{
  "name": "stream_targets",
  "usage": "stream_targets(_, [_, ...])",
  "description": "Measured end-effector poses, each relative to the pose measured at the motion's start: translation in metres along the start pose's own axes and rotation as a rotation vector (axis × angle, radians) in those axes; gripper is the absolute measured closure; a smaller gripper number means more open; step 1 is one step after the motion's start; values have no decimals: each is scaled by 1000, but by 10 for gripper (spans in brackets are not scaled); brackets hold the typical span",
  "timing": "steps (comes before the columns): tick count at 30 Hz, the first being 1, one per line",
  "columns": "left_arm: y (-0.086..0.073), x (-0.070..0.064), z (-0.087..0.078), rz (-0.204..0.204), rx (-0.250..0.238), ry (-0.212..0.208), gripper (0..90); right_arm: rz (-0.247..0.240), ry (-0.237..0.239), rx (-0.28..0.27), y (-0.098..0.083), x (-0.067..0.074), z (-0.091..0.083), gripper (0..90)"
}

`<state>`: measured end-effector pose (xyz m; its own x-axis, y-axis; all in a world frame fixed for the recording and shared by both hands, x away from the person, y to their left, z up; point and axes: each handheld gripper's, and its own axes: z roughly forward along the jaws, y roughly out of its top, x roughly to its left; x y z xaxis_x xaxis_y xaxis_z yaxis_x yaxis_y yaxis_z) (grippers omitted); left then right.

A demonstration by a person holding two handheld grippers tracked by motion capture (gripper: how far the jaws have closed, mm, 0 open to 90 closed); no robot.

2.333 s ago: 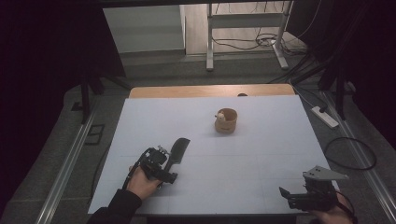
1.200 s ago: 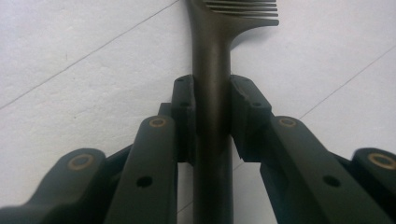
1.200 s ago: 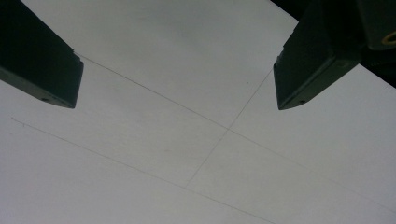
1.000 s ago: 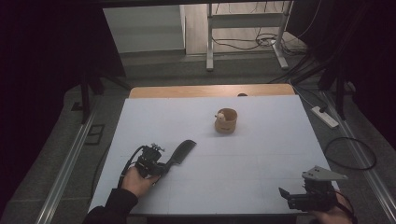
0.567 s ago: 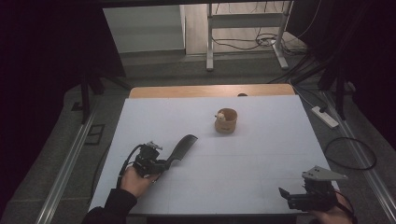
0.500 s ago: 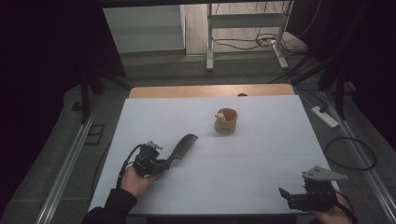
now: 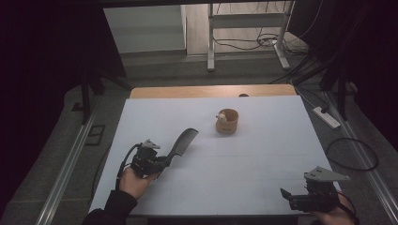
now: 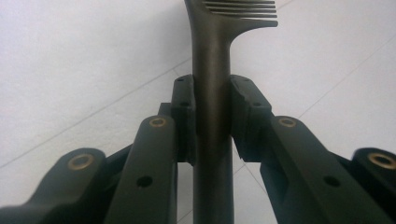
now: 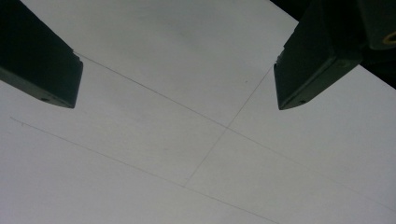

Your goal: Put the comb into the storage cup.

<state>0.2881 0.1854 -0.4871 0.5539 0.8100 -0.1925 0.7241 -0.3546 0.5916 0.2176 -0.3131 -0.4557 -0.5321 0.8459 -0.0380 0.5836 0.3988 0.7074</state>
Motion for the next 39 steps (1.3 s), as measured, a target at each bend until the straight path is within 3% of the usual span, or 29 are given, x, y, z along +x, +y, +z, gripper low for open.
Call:
stream_targets(4, [-1, -1, -6, 9, -42, 3, 724, -4, 3, -4, 0, 0, -1, 6])
stream_targets(8, [-2, -2, -12, 18, -97, -21, 724, -7, 6, -9, 0, 0, -1, 3])
stream_targets(16, [-3, -11, -19, 80, -150, -23, 724, -13, 12, -18, 0, 0, -2, 0])
stream_targets(31, [-3, -31, -26, 160, -214, -60, 724, -17, 26, -64, 1, 1, -4, 0])
stream_targets(39, [-2, -43, -26, 205, -207, -52, 724, -35, 50, -93, 6, 2, -3, 0])
